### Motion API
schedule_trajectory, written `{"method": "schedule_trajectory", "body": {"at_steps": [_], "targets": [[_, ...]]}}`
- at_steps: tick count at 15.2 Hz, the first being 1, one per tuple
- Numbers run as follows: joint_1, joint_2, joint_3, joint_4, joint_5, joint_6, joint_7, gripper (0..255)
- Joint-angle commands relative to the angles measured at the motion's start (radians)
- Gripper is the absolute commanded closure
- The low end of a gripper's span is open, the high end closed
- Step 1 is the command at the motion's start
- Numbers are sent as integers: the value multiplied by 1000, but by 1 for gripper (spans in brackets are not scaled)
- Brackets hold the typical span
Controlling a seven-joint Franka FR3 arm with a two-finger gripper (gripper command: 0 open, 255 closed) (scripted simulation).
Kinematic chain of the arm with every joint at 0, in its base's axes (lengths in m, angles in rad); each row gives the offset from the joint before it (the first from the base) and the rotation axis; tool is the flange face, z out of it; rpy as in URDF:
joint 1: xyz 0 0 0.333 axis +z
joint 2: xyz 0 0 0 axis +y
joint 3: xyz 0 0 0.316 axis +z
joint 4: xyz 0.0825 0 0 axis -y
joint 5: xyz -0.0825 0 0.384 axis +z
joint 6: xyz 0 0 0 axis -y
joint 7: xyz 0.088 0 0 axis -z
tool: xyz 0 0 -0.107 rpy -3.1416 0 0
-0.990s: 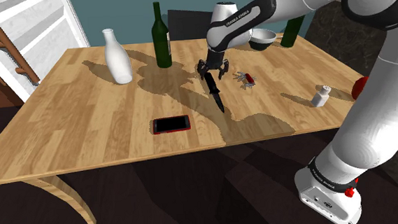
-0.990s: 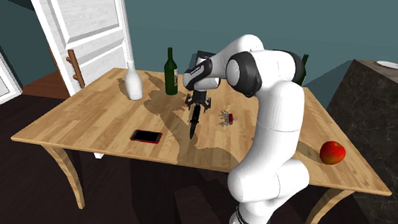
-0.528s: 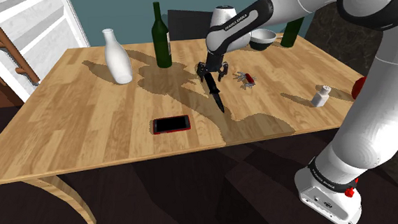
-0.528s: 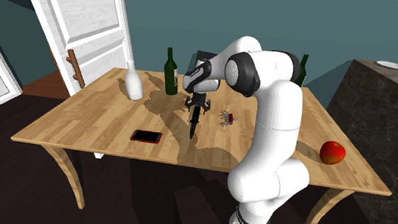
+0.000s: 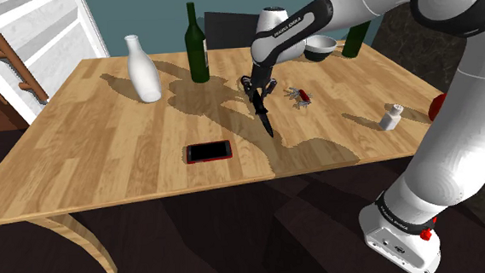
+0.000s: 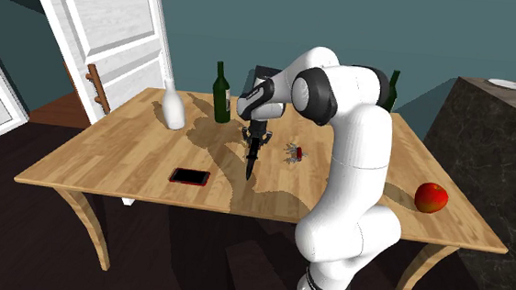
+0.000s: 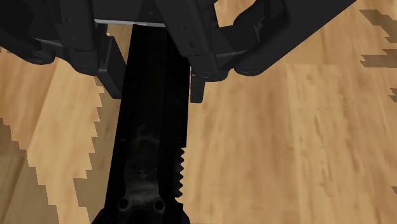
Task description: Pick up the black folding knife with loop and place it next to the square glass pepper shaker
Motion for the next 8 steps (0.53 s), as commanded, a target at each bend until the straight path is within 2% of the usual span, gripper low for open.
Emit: {"method": "schedule_trajectory", "body": {"at_steps": [1,4,8], "targets": [[0,0,0,0,0,0,0,255],[0,0,0,0,0,0,0,255],[-1,-30,1,17,2,-47,1,255]]}}
